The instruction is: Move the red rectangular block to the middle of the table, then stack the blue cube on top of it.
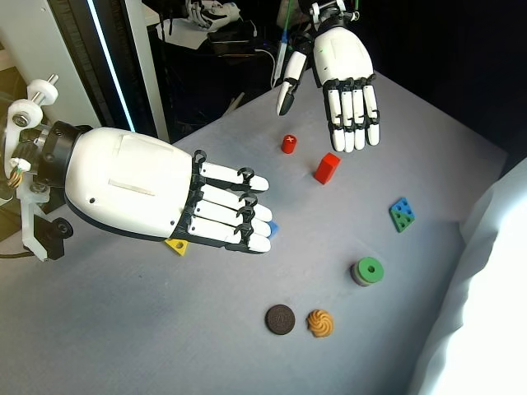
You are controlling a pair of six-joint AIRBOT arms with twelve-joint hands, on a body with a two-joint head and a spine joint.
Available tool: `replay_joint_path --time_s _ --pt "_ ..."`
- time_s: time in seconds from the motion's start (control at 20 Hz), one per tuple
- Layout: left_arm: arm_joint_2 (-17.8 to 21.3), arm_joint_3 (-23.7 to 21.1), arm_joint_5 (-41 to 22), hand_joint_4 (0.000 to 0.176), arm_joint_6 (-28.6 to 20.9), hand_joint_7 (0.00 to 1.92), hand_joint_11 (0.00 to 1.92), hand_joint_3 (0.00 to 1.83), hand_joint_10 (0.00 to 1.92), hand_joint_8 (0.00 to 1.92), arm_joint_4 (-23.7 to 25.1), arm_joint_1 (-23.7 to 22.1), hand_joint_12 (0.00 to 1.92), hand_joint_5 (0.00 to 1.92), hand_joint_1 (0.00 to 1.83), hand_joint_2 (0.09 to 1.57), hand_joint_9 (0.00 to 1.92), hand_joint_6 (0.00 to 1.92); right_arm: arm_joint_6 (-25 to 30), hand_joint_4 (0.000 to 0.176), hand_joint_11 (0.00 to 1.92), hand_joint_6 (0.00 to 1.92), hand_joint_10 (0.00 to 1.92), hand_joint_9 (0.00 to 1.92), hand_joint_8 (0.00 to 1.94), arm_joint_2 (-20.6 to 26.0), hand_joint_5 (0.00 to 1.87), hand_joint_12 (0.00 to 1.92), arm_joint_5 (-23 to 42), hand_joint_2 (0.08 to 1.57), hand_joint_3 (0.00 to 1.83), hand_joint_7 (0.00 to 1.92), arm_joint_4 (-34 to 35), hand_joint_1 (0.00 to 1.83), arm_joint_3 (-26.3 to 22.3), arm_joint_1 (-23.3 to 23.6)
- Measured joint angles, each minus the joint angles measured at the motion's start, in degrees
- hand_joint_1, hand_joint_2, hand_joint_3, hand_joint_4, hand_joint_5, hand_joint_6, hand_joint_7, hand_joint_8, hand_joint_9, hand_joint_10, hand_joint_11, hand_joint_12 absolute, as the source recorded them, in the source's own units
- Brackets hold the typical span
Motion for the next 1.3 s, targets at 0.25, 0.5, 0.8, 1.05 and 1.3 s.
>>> replay_joint_path --time_s 0.25,0.5,0.8,1.05,1.3 --pt "0.0 0.0 0.3 0.000 2.6 0.15 0.00 0.00 0.00 0.00 -1.6 -1.3 0.37 0.18 0.00 1.27 0.13 0.00 0.0 0.000 0.01 0.01 0.01 0.44 0.00 0.0 0.46 0.90 0.0 1.29 0.00 0.48 0.2 0.29 0.0 -0.9" --pt "-0.4 0.8 3.3 0.009 9.4 0.13 0.00 0.00 0.00 0.00 -5.8 -5.0 0.30 0.18 0.08 1.09 0.09 0.00 0.0 0.000 0.02 0.00 0.00 0.43 0.00 0.0 0.44 0.90 0.3 1.29 0.00 0.47 0.2 0.31 -0.1 -0.9" --pt "-2.5 3.7 16.1 0.008 12.0 0.15 0.00 0.00 0.00 0.00 -5.6 -8.2 0.29 0.23 0.45 0.95 0.09 0.01 0.0 0.000 0.03 0.00 0.00 0.44 0.00 0.0 0.46 0.91 0.4 1.27 0.00 0.49 0.2 0.39 -0.1 -0.9" --pt "-3.1 4.6 12.9 0.019 12.2 0.21 0.00 0.00 0.00 0.00 -8.4 -4.5 0.35 0.42 0.76 0.94 0.11 0.01 0.0 0.000 0.03 0.01 0.01 0.46 0.01 0.0 0.48 0.92 0.4 1.25 0.00 0.50 0.2 0.44 -0.1 -1.0" --pt "-5.8 5.0 8.9 0.020 14.8 0.22 0.00 0.00 0.00 0.00 -15.5 -2.0 0.35 0.45 0.73 0.95 0.11 0.01 0.0 0.000 0.03 0.00 0.00 0.45 0.00 0.0 0.48 0.93 0.6 1.25 0.00 0.49 0.2 0.46 -0.1 -1.0"
